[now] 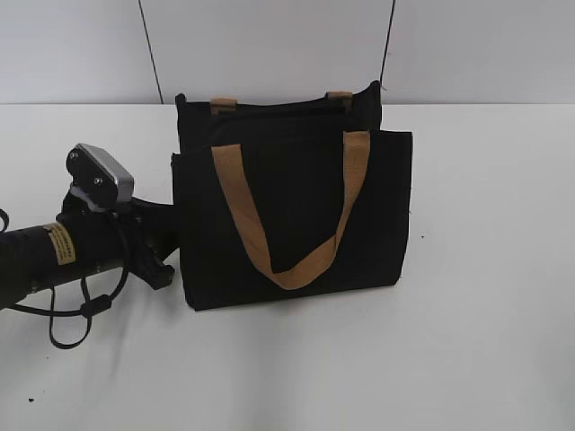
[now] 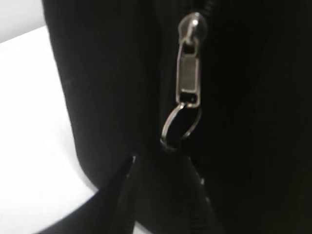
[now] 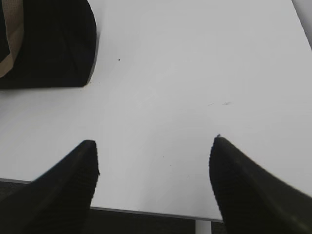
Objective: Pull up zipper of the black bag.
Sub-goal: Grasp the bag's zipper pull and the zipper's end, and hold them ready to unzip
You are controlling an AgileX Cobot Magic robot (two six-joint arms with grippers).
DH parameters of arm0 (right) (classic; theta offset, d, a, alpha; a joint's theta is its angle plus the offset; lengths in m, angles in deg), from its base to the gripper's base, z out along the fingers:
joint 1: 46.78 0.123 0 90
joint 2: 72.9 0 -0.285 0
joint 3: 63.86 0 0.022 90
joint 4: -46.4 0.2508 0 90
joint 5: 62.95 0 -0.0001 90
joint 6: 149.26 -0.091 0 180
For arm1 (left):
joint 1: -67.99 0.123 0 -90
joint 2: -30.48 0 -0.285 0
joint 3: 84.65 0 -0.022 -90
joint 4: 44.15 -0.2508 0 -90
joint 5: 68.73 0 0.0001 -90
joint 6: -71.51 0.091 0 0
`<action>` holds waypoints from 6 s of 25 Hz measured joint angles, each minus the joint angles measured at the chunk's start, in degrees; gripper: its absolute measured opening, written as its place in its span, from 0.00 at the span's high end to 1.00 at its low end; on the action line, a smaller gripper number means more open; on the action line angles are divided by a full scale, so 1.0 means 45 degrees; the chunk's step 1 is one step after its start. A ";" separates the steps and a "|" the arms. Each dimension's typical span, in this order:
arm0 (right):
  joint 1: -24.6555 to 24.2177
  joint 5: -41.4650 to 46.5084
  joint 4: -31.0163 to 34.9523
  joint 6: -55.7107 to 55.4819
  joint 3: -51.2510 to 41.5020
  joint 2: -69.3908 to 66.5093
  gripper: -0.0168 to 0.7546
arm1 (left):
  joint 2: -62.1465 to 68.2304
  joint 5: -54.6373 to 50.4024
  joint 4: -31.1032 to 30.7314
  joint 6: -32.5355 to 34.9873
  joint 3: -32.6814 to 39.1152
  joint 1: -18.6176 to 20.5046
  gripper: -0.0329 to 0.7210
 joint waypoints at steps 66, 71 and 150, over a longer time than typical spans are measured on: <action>0.0000 0.0000 0.0023 0.0000 0.0000 0.0000 0.27 | 0.0173 -0.0124 -0.2168 0.0721 -0.1032 0.0742 0.60; 0.0000 0.0000 0.0023 0.0000 0.0000 0.0000 0.27 | 0.0173 -0.0094 -0.1651 0.0628 -0.1032 0.1089 0.66; 0.0000 0.0000 0.0034 0.0000 0.0000 0.0000 0.27 | 0.2689 0.2553 -0.3768 -0.2120 -0.2685 0.1214 0.91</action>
